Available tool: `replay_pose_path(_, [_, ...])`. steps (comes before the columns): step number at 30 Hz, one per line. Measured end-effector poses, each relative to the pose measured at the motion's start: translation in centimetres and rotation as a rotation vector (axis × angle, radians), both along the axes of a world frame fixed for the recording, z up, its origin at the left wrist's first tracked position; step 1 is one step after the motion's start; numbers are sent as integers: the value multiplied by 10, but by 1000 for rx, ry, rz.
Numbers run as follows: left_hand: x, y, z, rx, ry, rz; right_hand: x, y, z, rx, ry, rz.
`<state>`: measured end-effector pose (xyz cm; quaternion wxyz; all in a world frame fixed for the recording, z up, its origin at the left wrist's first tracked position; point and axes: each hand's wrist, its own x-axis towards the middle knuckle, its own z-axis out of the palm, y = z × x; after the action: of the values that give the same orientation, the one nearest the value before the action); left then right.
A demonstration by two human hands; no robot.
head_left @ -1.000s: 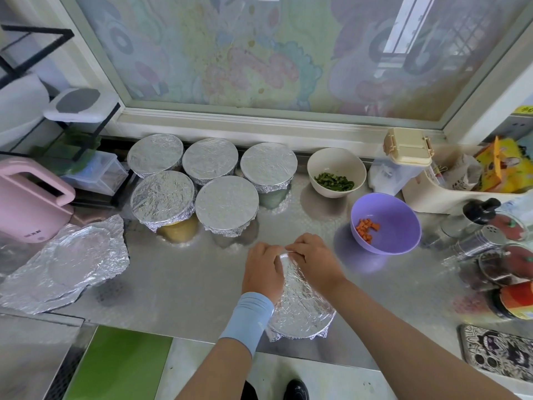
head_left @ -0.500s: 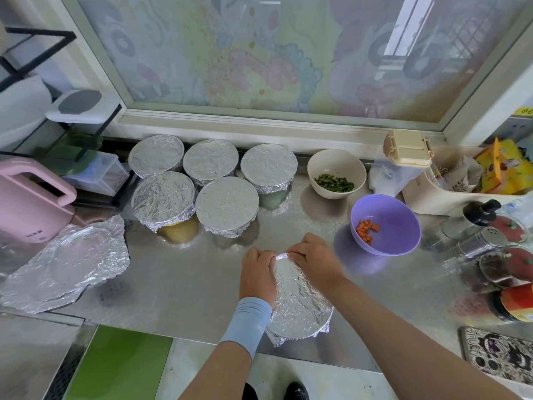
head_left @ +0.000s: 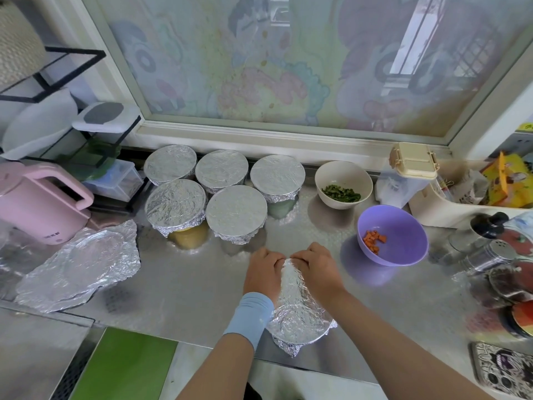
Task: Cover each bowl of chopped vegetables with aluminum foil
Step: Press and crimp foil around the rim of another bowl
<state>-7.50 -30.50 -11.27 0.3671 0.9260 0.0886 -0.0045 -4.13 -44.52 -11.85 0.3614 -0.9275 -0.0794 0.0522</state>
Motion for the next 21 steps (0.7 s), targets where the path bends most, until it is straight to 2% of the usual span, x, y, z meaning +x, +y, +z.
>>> replay_pose_path(3, [0, 2, -6, -52, -17, 12, 1, 0, -1, 36, 21, -17])
replay_pose_path(7, [-1, 0, -6, -9, -32, -8, 3, -2, -1, 20, 22, 19])
replay_pose_path(15, [-14, 14, -6, 116, 7, 134, -4, 3, -1, -188, -134, 46])
replay_pose_path(18, [-14, 16, -7, 150, -48, -1, -11, 6, 0, -338, -123, 146])
replay_pose_path(21, [-13, 10, -9, 87, -51, -207, -16, 5, 0, -368, -78, 163])
